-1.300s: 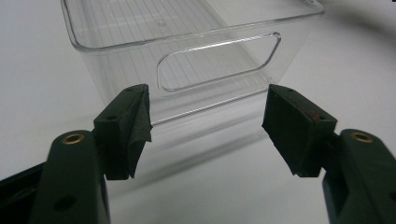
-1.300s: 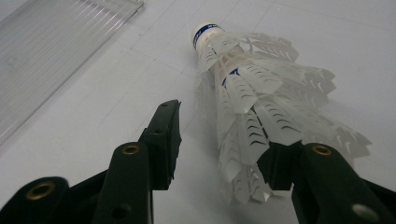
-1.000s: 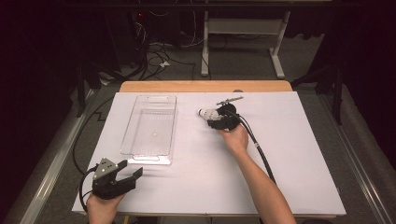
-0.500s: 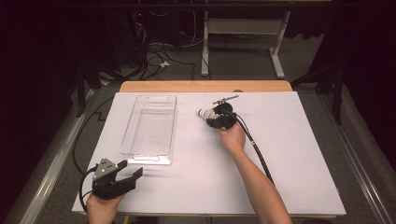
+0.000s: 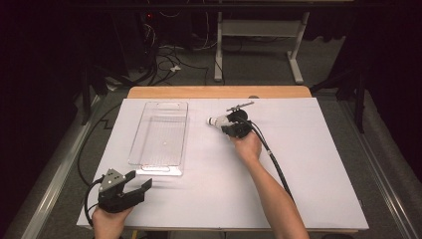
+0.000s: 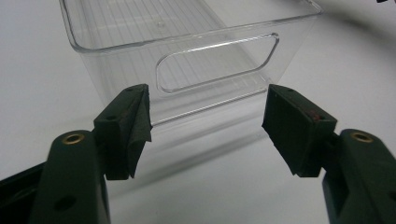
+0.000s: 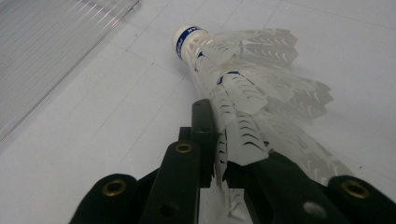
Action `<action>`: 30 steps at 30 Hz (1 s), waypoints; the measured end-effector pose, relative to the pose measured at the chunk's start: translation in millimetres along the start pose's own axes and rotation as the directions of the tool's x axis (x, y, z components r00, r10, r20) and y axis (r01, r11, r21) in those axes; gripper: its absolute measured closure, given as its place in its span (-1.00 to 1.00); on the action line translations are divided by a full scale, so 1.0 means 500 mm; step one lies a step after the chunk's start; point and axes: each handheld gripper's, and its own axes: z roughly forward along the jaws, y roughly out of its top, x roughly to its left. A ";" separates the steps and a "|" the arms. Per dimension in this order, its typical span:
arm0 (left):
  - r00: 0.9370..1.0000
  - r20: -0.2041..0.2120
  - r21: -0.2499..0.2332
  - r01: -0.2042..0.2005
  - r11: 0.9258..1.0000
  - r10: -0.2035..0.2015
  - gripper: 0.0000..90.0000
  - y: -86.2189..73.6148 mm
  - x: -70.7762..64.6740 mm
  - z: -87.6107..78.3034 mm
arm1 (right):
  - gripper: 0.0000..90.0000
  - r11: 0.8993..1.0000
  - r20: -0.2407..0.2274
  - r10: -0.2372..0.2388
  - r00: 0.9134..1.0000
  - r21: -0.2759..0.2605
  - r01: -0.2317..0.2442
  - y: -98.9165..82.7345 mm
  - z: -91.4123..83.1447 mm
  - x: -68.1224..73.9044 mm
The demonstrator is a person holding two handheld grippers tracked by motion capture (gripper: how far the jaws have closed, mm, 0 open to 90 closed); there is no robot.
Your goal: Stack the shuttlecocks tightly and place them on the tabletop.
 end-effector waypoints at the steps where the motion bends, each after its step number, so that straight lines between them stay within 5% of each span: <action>1: 1.000 0.000 0.001 0.000 1.000 0.000 -0.27 0.000 0.000 0.000 | 0.94 1.000 0.000 0.000 1.000 0.001 0.000 0.000 0.000 0.000; 30: 1.000 -0.011 0.008 0.005 1.000 -0.005 -0.27 0.001 0.008 0.001 | 0.98 0.999 -0.010 -0.046 0.999 0.023 0.047 -0.014 -0.036 0.000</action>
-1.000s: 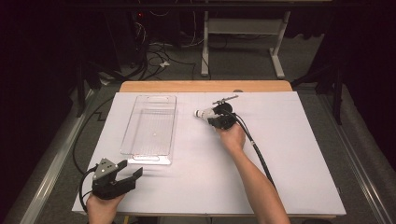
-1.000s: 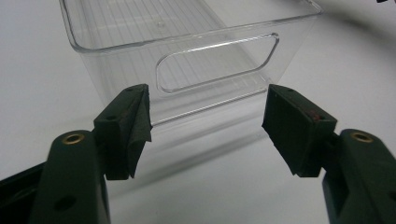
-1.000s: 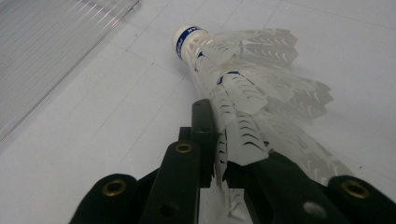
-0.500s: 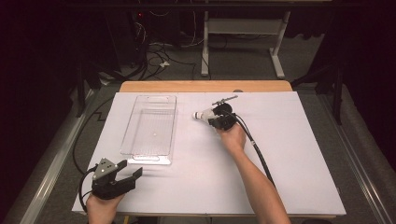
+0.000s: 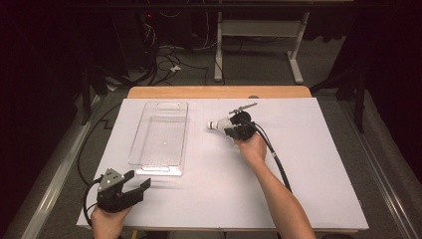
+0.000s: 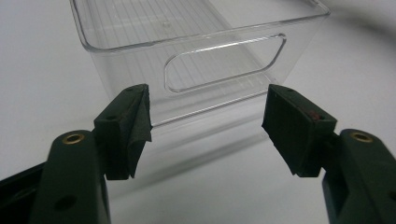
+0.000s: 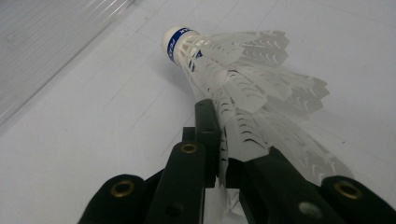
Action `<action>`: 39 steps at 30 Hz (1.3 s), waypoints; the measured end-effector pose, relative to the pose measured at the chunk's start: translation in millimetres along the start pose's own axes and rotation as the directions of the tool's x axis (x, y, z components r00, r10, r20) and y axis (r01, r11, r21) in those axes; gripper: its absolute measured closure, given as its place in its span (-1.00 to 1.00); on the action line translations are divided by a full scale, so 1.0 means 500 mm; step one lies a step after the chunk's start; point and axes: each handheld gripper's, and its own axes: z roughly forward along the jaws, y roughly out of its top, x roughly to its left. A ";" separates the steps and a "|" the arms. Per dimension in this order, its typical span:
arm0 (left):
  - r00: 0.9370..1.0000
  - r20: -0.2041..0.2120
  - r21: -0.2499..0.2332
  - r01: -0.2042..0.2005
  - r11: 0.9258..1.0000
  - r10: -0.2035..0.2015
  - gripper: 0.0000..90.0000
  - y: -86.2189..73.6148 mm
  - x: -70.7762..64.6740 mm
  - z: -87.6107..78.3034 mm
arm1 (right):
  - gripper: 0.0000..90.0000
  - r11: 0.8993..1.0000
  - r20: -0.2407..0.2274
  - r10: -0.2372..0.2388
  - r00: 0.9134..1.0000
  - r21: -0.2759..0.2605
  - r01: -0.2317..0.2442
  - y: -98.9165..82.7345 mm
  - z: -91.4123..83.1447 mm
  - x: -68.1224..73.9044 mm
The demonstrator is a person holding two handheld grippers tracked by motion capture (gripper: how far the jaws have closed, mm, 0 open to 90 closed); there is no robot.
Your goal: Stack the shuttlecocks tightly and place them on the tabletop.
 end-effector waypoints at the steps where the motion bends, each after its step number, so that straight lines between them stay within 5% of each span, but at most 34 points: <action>1: 1.000 0.000 0.002 0.003 1.000 -0.003 -0.27 0.001 0.000 0.002 | 0.99 1.000 -0.002 0.003 1.000 0.001 -0.003 -0.001 -0.002 -0.001; 39: 1.000 -0.028 0.004 0.004 1.000 -0.004 -0.26 0.001 0.014 0.001 | 0.98 0.999 -0.066 -0.052 0.996 -0.016 0.051 0.005 -0.059 0.023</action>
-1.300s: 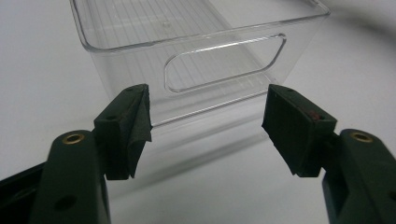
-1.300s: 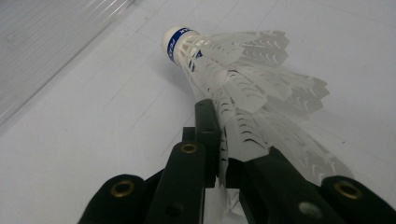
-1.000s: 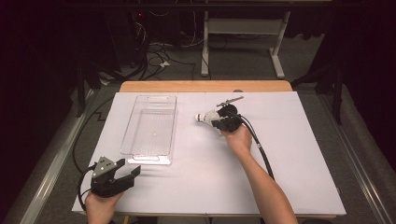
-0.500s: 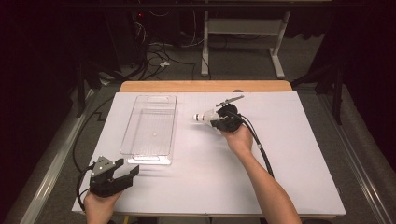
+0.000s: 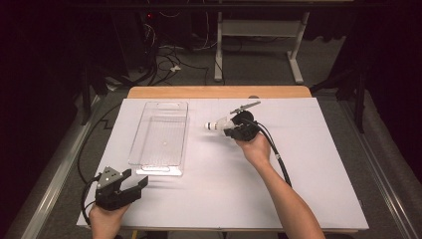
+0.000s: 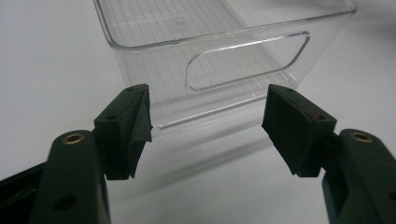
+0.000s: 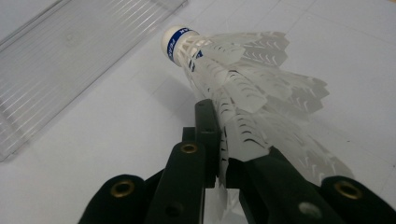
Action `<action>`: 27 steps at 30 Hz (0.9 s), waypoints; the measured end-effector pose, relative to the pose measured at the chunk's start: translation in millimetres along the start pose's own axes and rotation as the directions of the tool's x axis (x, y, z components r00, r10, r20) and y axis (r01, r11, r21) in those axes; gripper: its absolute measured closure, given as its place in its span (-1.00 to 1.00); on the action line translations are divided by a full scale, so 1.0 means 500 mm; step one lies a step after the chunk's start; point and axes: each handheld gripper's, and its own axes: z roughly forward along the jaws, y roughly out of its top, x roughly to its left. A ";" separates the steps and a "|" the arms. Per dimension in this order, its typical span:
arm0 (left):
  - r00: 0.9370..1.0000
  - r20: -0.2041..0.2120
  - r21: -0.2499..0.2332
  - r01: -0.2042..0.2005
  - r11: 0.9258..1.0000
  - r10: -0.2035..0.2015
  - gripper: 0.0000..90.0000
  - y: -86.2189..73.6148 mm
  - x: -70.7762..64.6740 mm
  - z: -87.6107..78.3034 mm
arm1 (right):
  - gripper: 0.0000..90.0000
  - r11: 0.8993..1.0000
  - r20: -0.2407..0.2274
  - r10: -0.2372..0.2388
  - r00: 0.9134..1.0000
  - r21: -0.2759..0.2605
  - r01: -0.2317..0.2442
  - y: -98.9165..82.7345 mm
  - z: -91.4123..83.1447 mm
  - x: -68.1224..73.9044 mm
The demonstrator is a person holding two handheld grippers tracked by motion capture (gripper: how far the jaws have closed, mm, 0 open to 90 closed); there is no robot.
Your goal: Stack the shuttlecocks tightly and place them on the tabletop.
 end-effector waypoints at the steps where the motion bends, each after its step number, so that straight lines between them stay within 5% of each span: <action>1: 1.000 0.000 0.001 0.001 1.000 -0.001 -0.26 0.000 0.000 0.000 | 0.99 1.000 -0.002 -0.004 1.000 -0.003 0.004 0.000 -0.002 0.000; 27: 1.000 0.001 0.008 -0.007 1.000 0.007 -0.26 0.000 -0.003 0.001 | 0.98 0.999 -0.048 -0.039 0.998 -0.023 0.038 0.009 -0.031 0.018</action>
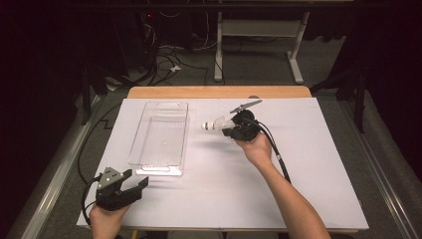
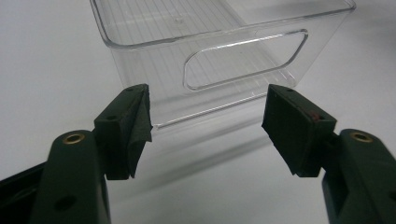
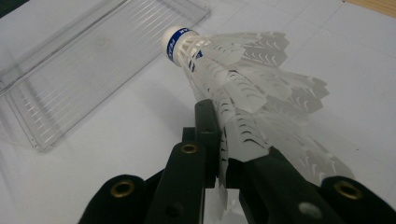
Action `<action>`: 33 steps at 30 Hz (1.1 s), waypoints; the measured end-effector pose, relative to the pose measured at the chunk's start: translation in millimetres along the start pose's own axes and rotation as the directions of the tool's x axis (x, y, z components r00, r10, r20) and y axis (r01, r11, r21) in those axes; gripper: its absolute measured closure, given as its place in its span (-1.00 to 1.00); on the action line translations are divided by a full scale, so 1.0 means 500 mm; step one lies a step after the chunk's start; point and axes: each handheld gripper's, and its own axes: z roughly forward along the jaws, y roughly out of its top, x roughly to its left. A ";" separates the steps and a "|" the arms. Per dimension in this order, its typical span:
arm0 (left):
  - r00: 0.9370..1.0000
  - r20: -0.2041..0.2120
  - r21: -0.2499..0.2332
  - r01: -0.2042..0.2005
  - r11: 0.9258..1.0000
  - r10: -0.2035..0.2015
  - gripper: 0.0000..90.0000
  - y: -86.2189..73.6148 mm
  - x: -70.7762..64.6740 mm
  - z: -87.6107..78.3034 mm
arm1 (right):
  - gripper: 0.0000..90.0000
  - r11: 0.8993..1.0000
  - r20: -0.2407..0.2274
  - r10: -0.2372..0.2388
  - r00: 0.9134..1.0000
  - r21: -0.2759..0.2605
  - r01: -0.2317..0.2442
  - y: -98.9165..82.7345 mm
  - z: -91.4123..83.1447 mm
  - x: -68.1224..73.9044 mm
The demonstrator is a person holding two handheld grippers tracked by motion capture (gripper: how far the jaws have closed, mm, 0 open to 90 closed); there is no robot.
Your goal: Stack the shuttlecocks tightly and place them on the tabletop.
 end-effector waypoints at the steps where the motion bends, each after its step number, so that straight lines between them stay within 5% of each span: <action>1: 1.000 0.000 0.001 0.000 1.000 0.000 -0.26 0.000 0.000 0.000 | 0.98 1.000 -0.002 -0.001 1.000 -0.001 0.001 0.001 -0.001 0.001; 33: 1.000 0.003 0.001 -0.001 1.000 0.001 -0.26 0.000 0.000 -0.001 | 0.99 0.999 -0.057 -0.043 0.997 -0.012 0.043 0.044 -0.009 0.040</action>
